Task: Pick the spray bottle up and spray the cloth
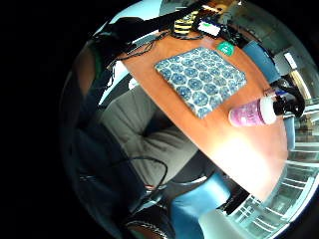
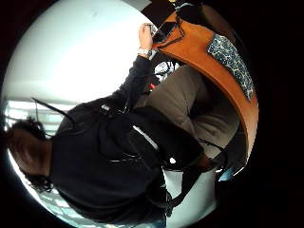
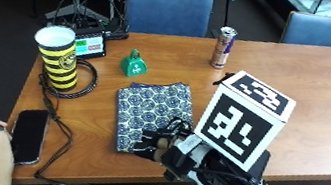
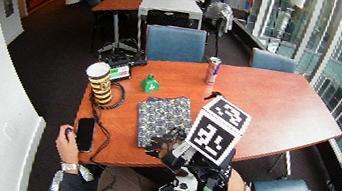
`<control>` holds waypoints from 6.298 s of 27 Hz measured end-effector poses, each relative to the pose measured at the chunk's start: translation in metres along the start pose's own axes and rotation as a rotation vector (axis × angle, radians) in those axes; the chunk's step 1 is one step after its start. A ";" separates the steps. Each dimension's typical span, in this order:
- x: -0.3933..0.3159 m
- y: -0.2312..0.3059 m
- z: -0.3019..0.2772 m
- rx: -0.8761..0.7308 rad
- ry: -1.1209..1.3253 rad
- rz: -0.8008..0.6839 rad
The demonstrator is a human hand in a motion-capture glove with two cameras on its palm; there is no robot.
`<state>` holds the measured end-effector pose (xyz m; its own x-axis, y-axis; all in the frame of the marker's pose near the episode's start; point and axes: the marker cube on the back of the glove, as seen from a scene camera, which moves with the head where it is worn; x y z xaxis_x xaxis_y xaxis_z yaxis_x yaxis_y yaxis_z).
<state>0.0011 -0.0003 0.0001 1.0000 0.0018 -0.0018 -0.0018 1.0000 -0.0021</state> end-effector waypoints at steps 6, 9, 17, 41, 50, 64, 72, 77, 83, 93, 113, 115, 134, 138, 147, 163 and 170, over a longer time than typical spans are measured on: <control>0.002 0.000 0.002 -0.005 0.000 0.013; 0.002 -0.001 0.003 -0.004 -0.004 0.013; 0.014 -0.003 0.002 0.014 0.015 0.049; 0.159 -0.016 -0.064 0.321 0.233 0.541; 0.207 -0.015 -0.059 0.402 0.127 0.656; 0.219 -0.025 -0.041 0.746 -0.196 0.636; 0.208 -0.035 -0.032 0.940 -0.287 0.619; 0.212 -0.045 -0.025 1.071 -0.301 0.579; 0.206 -0.059 -0.033 1.189 -0.295 0.520; 0.218 -0.050 -0.009 1.147 -0.330 0.502; 0.196 -0.073 -0.106 0.376 -0.136 0.400; 0.193 -0.080 -0.104 0.254 -0.077 0.386; 0.183 -0.119 0.024 -0.482 0.201 0.430; 0.182 -0.118 0.041 -0.545 0.215 0.440; 0.173 -0.130 0.019 -0.499 0.232 0.418; 0.111 -0.167 -0.069 -0.096 0.017 0.213; 0.082 -0.189 -0.076 0.156 -0.226 0.071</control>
<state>0.0836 -0.1897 -0.0752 0.9724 0.0547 0.2268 -0.0891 0.9855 0.1443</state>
